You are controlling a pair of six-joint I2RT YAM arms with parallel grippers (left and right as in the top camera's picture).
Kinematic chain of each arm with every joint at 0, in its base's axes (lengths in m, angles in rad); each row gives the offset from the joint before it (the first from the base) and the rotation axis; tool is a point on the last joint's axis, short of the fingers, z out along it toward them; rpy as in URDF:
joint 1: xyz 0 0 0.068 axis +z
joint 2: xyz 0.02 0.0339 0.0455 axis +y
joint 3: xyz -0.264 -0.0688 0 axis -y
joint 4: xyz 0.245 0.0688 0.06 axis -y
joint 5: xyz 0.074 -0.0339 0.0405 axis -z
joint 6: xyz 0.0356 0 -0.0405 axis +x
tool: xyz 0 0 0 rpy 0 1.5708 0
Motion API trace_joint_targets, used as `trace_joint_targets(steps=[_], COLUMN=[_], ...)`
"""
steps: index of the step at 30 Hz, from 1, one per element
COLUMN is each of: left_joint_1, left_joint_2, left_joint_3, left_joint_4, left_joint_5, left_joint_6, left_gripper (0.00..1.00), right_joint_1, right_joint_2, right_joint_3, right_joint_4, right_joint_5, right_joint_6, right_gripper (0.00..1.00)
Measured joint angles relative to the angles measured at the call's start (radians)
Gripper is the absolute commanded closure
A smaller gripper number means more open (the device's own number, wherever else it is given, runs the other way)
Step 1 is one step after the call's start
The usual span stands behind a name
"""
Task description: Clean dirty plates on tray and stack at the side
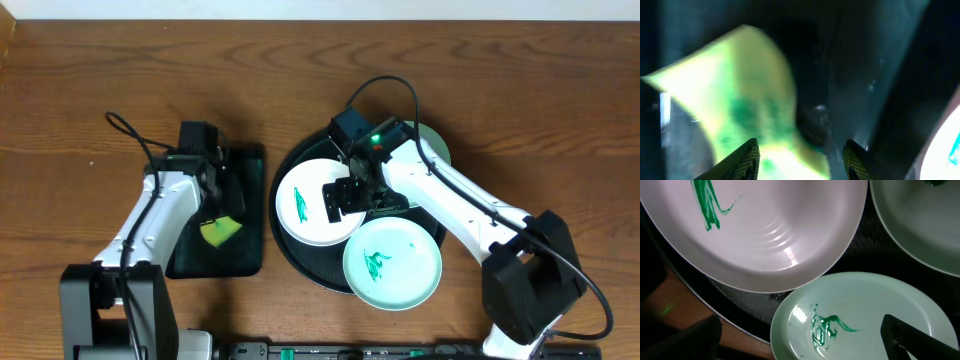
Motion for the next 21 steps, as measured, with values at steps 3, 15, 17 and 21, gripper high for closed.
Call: trace_joint_targets(steps=[3, 15, 17, 21], left_joint_1=[0.0, 0.023, 0.024, 0.032], left_joint_2=[0.0, 0.076, 0.1, 0.118], left_joint_3=[-0.013, -0.013, -0.013, -0.013], left_joint_4=[0.009, 0.052, 0.064, 0.071], left_joint_5=[0.041, 0.066, 0.065, 0.042], left_joint_6=[0.018, 0.019, 0.015, 0.009], left_gripper=[0.44, 0.48, 0.64, 0.85], right_joint_1=[0.0, 0.0, 0.0, 0.0], right_joint_2=[0.0, 0.0, 0.0, 0.0], right_joint_3=[0.0, 0.0, 0.0, 0.0], right_joint_4=[0.0, -0.009, -0.009, -0.009], right_joint_5=[0.0, 0.0, 0.0, 0.0], right_joint_6=[-0.006, -0.013, -0.013, -0.013], right_gripper=[0.01, 0.01, 0.01, 0.01])
